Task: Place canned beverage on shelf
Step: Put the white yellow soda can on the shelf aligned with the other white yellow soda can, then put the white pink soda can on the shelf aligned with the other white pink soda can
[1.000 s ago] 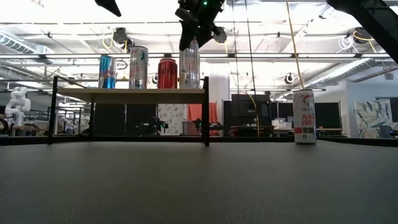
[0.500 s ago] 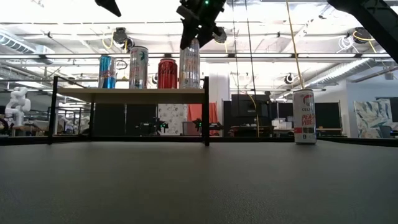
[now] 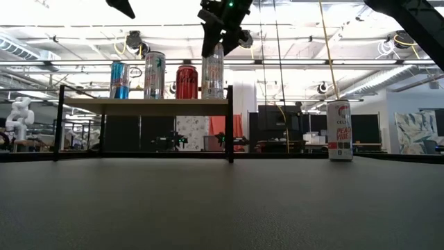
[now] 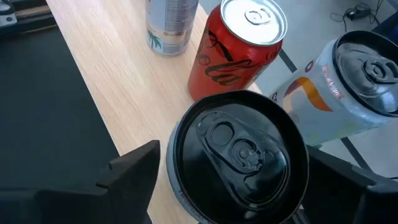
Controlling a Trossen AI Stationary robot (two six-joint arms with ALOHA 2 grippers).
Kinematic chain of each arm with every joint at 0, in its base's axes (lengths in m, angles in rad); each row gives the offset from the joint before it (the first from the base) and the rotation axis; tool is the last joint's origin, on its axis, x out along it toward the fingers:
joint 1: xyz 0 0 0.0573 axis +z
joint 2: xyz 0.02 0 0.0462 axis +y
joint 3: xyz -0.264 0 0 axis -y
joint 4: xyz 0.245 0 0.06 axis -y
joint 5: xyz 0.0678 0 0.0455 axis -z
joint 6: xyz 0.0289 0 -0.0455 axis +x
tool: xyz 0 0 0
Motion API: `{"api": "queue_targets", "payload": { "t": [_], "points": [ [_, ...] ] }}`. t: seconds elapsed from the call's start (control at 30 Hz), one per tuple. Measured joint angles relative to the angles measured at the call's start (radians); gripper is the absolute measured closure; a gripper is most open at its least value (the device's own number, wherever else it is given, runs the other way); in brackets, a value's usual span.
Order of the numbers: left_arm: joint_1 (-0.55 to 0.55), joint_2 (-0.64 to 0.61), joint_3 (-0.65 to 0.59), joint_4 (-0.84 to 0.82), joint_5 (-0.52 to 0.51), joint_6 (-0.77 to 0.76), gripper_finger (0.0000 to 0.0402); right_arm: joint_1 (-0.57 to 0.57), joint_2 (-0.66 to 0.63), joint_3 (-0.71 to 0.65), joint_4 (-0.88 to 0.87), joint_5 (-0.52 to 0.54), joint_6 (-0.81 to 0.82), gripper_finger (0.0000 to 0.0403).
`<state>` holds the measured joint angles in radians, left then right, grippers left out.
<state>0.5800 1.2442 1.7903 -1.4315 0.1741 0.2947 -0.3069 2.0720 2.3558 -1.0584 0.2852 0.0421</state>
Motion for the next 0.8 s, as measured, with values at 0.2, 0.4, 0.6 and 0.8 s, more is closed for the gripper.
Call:
{"api": "queue_targets", "payload": {
  "t": [0.2,0.4,0.6,0.8],
  "points": [
    [0.000,0.000,0.000,0.000,0.000,0.000,0.0013,0.000,-0.003,0.000,0.007,0.000,-0.027,0.0063],
    [0.000,0.000,0.000,0.000,0.000,0.000,0.0013,0.000,-0.048,0.000,0.037,0.000,-0.032,0.0062],
    [0.000,0.000,0.000,0.000,0.000,0.000,0.0013,0.001,-0.126,0.000,0.065,-0.001,-0.010,0.0062],
    [0.000,0.000,0.000,0.000,0.000,0.000,0.0013,0.008,-0.218,0.000,-0.031,-0.002,0.044,0.0062]
  ]
}}
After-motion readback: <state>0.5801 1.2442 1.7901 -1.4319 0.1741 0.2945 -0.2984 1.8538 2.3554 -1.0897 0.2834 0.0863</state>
